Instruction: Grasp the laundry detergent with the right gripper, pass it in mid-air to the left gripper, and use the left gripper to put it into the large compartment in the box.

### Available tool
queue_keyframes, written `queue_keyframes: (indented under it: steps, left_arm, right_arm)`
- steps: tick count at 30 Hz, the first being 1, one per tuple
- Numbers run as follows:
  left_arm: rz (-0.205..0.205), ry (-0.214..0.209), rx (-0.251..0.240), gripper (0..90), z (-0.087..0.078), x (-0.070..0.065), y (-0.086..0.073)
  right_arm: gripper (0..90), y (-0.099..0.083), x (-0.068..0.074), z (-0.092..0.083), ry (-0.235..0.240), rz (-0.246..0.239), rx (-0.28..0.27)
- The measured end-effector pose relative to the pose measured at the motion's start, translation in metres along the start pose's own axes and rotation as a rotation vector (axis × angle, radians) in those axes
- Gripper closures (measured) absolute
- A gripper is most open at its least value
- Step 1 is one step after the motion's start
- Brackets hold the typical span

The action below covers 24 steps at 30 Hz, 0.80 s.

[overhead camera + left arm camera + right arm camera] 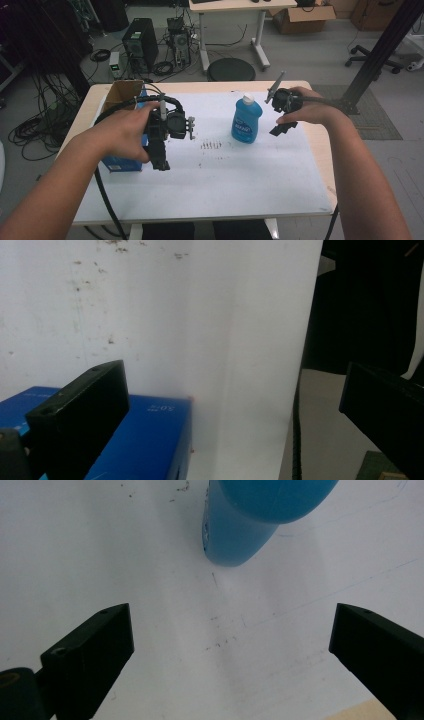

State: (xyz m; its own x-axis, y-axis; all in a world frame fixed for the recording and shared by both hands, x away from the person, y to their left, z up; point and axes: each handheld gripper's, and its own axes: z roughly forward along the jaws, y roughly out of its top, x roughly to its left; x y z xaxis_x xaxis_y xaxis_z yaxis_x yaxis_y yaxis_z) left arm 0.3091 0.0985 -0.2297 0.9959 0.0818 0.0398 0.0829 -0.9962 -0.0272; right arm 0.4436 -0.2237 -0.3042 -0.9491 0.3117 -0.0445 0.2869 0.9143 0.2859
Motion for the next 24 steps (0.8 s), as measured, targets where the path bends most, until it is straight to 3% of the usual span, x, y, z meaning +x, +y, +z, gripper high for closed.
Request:
queue_keyframes:
  steps: [22,24]
  left_arm:
    - [0.001,0.022,0.018,0.2,0.001,-0.019,-0.010]
    - [-0.001,0.020,0.014,0.2,0.000,-0.020,-0.011]
  right_arm:
    - [4.1,-0.013,0.003,0.030,0.011,0.052,-0.100]
    - [4.1,-0.015,0.002,0.032,0.014,0.067,-0.136]
